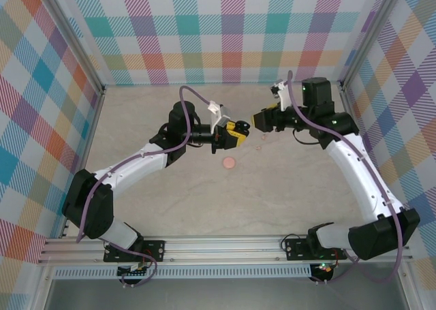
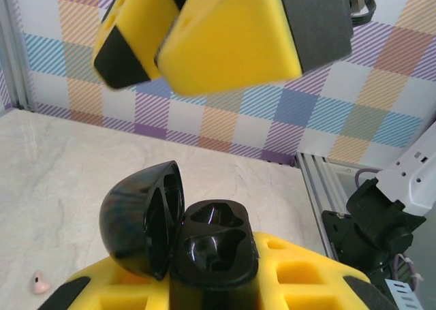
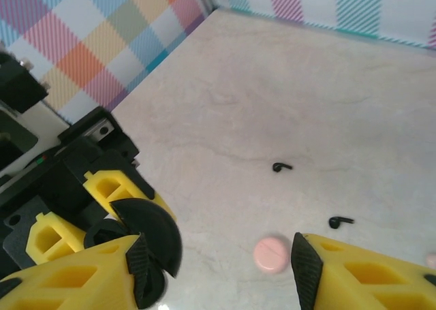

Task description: Insert wireless bluetooth earbuds into charging case

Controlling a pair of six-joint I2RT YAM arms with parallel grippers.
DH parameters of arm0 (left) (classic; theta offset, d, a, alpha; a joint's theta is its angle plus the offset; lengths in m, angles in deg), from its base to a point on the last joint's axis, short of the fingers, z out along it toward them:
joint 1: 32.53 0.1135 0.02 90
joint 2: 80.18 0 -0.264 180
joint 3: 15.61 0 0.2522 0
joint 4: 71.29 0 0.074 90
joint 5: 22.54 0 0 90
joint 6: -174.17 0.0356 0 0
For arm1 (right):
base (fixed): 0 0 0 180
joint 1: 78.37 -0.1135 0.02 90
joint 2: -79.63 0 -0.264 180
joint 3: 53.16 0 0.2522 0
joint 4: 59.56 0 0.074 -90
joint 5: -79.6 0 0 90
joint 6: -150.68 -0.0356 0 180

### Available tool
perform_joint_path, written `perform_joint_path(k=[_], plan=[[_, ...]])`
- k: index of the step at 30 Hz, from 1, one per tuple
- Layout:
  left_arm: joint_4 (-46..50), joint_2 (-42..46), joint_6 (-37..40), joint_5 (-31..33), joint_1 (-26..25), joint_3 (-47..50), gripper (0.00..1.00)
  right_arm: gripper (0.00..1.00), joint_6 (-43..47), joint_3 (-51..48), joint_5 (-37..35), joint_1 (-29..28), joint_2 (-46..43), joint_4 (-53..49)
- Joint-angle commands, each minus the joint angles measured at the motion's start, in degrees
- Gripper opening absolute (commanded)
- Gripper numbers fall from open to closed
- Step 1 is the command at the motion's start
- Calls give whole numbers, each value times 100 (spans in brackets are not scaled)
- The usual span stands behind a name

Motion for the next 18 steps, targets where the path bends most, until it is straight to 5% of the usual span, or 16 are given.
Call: perform_joint_path(k=[1,6,18], plan=[[-451,139,-210,41,-17,106,6,62,-505,-77,-480,257,-59,70],[-381,318,-204,9,-20,96,6,63,-779,-12,-997,437,431,-441],[67,847,-238,-52,-20,198,6,58,-744,303,-136,429,2337,-702]])
